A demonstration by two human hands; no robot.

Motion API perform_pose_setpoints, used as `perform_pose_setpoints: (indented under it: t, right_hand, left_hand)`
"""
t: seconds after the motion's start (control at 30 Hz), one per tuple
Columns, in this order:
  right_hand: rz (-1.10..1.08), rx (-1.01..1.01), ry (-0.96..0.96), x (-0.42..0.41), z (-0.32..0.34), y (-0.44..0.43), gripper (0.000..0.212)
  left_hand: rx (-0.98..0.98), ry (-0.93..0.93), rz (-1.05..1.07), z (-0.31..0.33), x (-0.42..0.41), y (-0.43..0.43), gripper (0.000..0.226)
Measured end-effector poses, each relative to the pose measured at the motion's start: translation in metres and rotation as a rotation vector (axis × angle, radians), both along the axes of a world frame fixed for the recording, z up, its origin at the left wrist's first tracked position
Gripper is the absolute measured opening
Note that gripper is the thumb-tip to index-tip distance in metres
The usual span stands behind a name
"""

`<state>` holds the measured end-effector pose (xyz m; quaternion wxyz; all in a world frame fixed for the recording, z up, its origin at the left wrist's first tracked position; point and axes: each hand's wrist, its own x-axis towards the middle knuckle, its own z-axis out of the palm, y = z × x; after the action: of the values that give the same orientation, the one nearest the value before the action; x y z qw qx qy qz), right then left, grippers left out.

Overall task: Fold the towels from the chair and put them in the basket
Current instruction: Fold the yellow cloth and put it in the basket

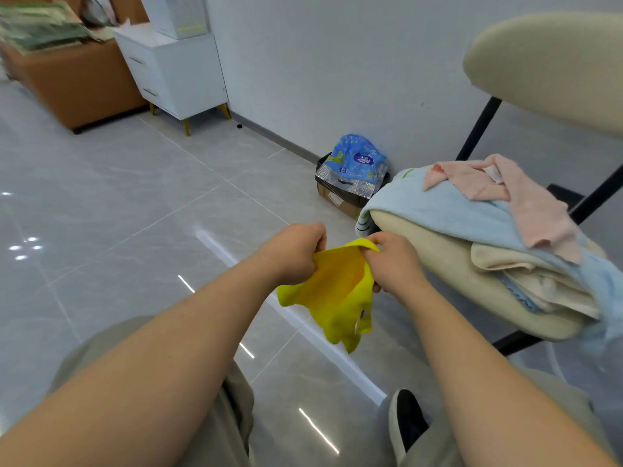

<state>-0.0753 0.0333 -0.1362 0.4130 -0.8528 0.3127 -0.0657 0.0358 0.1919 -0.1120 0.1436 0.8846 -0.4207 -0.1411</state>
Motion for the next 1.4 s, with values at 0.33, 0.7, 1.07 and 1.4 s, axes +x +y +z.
perform_pose_setpoints:
  t: [0.33, 0.7, 1.07, 1.4]
  right_hand:
    - [-0.384, 0.350, -0.145, 0.002, -0.006, -0.017, 0.023]
    - [-0.476, 0.654, -0.214, 0.005, 0.003, -0.005, 0.029]
    - [-0.497, 0.992, -0.213, 0.005, 0.013, 0.003, 0.028]
    - [-0.444, 1.076, -0.178, 0.003, 0.020, 0.005, 0.031]
  left_hand:
    - [0.126, -0.108, -0.062, 0.003, -0.001, 0.007, 0.024]
    - [0.232, -0.058, -0.043, 0.003, -0.013, 0.001, 0.034]
    - [0.164, 0.044, 0.003, -0.007, -0.022, -0.010, 0.028]
    - [0.103, -0.094, 0.078, -0.016, -0.015, -0.011, 0.048]
